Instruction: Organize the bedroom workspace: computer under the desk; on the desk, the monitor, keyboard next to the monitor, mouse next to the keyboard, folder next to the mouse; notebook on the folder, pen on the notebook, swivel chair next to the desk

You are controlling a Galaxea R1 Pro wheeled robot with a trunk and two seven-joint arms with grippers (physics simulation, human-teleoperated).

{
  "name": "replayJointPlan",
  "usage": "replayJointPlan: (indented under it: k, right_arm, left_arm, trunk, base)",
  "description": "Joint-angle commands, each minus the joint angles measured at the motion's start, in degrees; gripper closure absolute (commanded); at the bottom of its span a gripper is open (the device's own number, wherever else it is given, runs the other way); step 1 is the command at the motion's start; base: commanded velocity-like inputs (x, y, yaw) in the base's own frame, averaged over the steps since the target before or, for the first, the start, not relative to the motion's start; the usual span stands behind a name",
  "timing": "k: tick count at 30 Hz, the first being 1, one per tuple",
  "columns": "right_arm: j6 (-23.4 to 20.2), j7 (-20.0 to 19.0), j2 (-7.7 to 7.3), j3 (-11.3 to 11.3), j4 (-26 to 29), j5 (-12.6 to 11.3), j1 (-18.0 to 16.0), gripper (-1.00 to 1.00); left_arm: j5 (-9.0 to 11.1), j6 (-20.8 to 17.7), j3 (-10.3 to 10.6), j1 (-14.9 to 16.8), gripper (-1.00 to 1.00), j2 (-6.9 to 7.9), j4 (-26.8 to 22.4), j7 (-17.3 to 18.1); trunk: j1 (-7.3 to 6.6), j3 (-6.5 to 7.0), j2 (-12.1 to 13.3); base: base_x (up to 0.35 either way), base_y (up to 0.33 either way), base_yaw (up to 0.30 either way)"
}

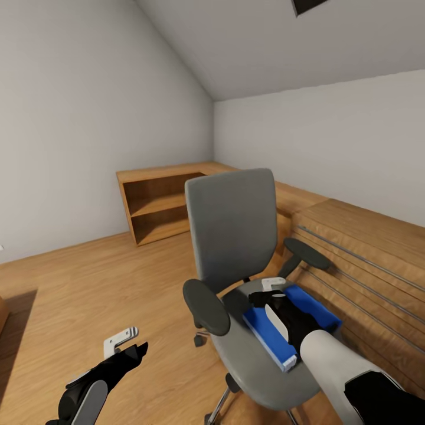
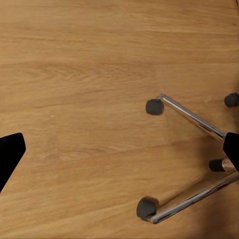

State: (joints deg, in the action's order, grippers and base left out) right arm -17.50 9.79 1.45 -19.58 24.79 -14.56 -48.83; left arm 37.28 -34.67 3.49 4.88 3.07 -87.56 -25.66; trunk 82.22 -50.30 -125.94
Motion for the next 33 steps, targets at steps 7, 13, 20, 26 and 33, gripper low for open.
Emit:
replayJointPlan:
  k: [7,13,20,26,33]
  right_arm:
    - [-0.25,0.5,-0.06,-0.46,0.08,-0.65,-0.04,-1.0]
    - [-0.25,0.51,-0.04,-0.46,0.08,-0.65,-0.04,-1.0]
    - [-0.25,0.5,-0.04,-0.46,0.08,-0.65,-0.04,-1.0]
    - [-0.25,0.5,-0.04,-0.46,0.08,-0.65,-0.04,-1.0]
    - [-0.25,0.5,-0.04,-0.46,0.02,-0.65,-0.04,-1.0]
  left_arm:
    - [0.67,-0.11,0.12,0.04,-1.0,-0.13,-0.07,-0.44]
    - [0.52,0.05,0.12,0.04,-1.0,-0.09,-0.07,-0.13]
    - [0.43,0.07,0.12,0.04,-1.0,-0.08,-0.07,-0.1]
    - [0.42,0.05,0.12,0.04,-1.0,-0.08,-0.07,-0.09]
    - [0.5,0.04,0.12,0.04,-1.0,-0.05,-0.07,-0.09]
  trunk:
    - [0.66,-0.6,-1.24]
    - [0.66,-0.6,-1.24]
    - [0.66,-0.6,-1.24]
    - [0.66,-0.6,-1.24]
    - [0.66,-0.6,-1.24]
  base:
    - [0.0,0.0,0.0]
    - [0.0,0.0,0.0]
    - [-0.121,-0.085,0.0]
    - [-0.105,-0.016,0.0]
    - [-0.236,0.0,0.0]
